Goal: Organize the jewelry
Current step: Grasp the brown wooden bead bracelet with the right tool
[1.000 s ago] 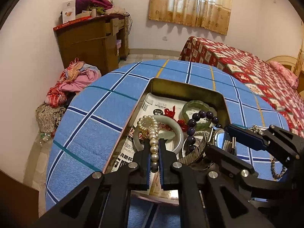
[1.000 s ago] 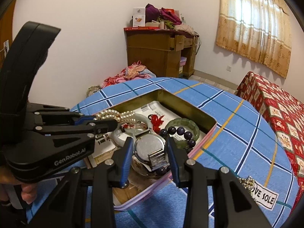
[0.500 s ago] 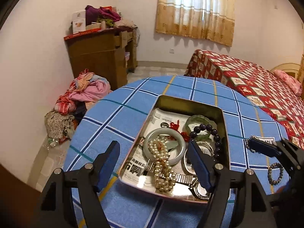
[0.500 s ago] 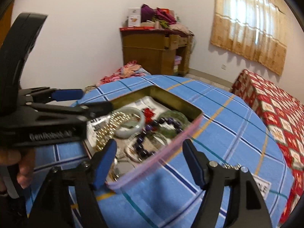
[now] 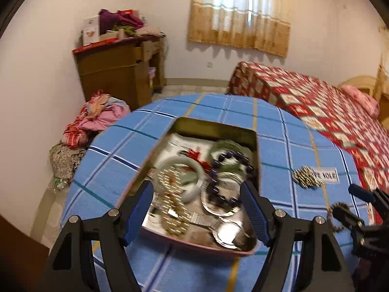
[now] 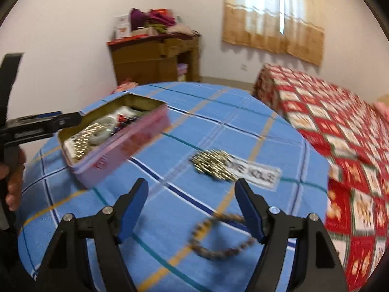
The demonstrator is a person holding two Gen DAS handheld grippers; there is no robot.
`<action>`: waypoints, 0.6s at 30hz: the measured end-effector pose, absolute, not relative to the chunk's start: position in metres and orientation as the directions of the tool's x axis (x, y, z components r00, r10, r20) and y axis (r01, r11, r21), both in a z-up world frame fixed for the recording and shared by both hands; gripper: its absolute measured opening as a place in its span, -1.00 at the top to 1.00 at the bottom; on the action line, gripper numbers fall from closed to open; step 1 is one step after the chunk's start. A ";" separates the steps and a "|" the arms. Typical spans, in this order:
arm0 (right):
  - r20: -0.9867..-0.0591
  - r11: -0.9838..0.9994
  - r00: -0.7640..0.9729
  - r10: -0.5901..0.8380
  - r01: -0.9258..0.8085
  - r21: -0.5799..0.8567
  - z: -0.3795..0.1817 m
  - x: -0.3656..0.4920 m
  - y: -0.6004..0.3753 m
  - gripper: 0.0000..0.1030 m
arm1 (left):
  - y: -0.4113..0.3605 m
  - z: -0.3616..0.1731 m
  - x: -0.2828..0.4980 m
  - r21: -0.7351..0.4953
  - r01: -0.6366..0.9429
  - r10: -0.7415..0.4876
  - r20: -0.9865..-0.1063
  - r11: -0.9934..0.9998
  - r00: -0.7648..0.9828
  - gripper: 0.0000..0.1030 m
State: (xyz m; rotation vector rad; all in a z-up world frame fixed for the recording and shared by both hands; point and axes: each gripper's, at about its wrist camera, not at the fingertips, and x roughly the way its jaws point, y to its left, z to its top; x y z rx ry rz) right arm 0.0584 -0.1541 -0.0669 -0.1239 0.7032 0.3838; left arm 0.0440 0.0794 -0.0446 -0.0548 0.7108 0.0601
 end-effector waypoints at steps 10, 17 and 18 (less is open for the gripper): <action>-0.704 0.932 0.672 0.228 -0.359 -0.042 -0.097 0.053 -0.173 -0.48 | 0.049 -0.048 0.039 0.008 0.022 -0.010 -0.675 1.000 0.738 -0.43; -0.684 0.924 0.702 0.199 -0.366 -0.108 -0.100 0.055 -0.173 0.08 | 0.022 -0.046 0.046 0.042 0.089 -0.038 -0.674 0.995 0.738 -0.43; -0.685 0.923 0.700 0.201 -0.369 -0.106 -0.100 0.057 -0.173 0.25 | 0.018 -0.047 0.047 0.048 0.096 -0.039 -0.674 0.994 0.737 -0.43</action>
